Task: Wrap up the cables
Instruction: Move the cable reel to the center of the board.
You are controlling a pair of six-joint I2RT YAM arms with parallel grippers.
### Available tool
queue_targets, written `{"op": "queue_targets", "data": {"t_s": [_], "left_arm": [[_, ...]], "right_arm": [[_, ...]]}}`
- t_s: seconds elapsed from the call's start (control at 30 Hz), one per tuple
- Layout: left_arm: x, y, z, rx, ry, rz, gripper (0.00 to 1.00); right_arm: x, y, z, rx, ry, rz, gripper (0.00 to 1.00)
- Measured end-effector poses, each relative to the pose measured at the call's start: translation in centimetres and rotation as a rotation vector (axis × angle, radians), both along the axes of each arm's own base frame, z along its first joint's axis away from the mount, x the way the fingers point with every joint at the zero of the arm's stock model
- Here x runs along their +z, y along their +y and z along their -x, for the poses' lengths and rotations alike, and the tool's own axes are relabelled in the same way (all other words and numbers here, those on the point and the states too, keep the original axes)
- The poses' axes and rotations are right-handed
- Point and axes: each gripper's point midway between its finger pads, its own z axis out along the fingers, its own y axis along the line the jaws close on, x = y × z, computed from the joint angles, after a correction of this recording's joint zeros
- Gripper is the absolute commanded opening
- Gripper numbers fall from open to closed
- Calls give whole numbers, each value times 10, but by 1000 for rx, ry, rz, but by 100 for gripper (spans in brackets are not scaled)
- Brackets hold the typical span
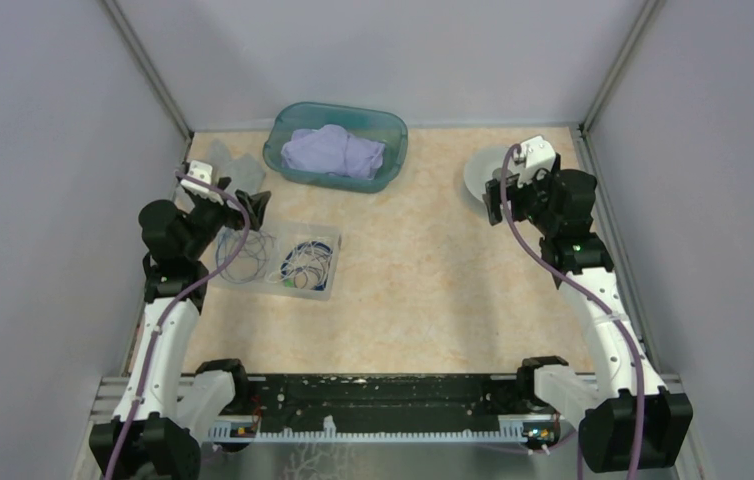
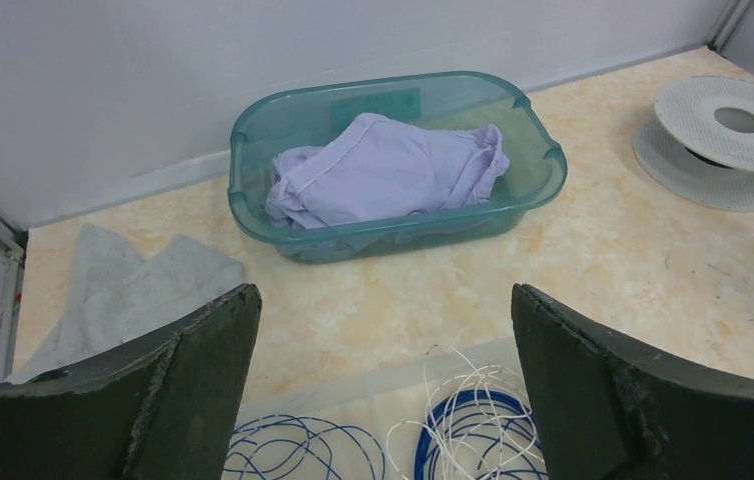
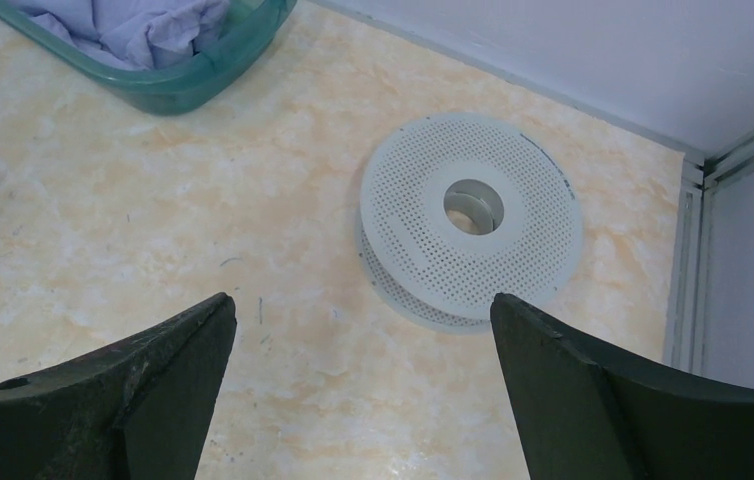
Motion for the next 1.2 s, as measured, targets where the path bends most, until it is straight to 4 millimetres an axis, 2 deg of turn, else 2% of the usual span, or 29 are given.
{"op": "queue_targets", "data": {"t_s": [0.3,0.57,0.73,0.93,1.13,1.2], "left_arm": [[-13,-7,2,-50,41,-21,100],[-28,-15,3,-110,89,-32,100],[-33,-20,4,-146,103,-30,100],[-36,-24,4,-174,113,-27,100],[-39,-27,5,-192,121,-24,100],[-39,-27,5,-195,123,-24,100]], "right_arm": [[-5,-11,-6,-56,12,35,99],[-25,-20,-50,-117,146,70,92],[-50,-18,-83,-118,261,77,92],[-97,-5,-120,-87,430,41,94],[-149,2,-137,-72,589,23,95],[-159,3,-138,-69,624,23,96]]}}
